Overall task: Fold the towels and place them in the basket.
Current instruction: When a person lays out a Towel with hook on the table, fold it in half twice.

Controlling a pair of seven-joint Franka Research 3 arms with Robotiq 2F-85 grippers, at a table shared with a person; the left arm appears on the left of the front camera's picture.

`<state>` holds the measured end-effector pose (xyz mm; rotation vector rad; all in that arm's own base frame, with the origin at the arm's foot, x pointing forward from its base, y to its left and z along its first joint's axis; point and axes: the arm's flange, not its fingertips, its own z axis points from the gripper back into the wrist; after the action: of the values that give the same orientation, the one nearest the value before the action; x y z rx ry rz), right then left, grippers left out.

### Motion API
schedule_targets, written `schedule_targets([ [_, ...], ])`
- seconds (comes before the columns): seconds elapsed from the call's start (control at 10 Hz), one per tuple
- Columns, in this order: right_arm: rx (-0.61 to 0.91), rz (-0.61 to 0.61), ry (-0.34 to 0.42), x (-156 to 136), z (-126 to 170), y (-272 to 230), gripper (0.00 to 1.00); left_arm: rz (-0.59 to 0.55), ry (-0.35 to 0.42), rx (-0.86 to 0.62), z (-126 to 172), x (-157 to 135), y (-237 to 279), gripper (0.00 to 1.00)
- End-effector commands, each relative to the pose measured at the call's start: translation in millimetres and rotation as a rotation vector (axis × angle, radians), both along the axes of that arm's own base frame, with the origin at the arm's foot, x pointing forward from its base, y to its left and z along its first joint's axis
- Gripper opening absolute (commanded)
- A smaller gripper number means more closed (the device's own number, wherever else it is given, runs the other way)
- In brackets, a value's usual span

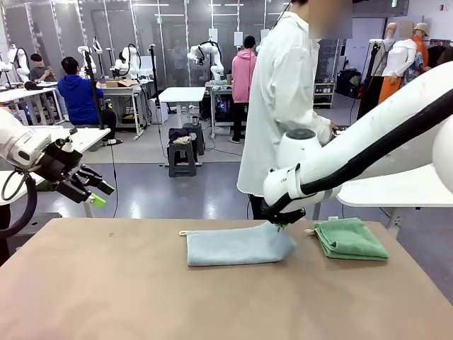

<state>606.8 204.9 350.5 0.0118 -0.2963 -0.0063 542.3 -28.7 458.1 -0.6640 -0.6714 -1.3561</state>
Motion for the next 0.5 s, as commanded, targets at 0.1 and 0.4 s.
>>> schedule_targets([
  [0.1, -0.094, -0.057, 0.007, -31.1, 36.1, 73.5, 0.00, -0.001, -0.002, -0.001, 0.9, -0.3, -0.2, 0.88],
  [0.4, -0.084, -0.050, -0.008, -45.1, 47.7, 164.0, 0.00, -0.001, -0.002, -0.001, 0.9, -0.3, -0.2, 0.88],
])
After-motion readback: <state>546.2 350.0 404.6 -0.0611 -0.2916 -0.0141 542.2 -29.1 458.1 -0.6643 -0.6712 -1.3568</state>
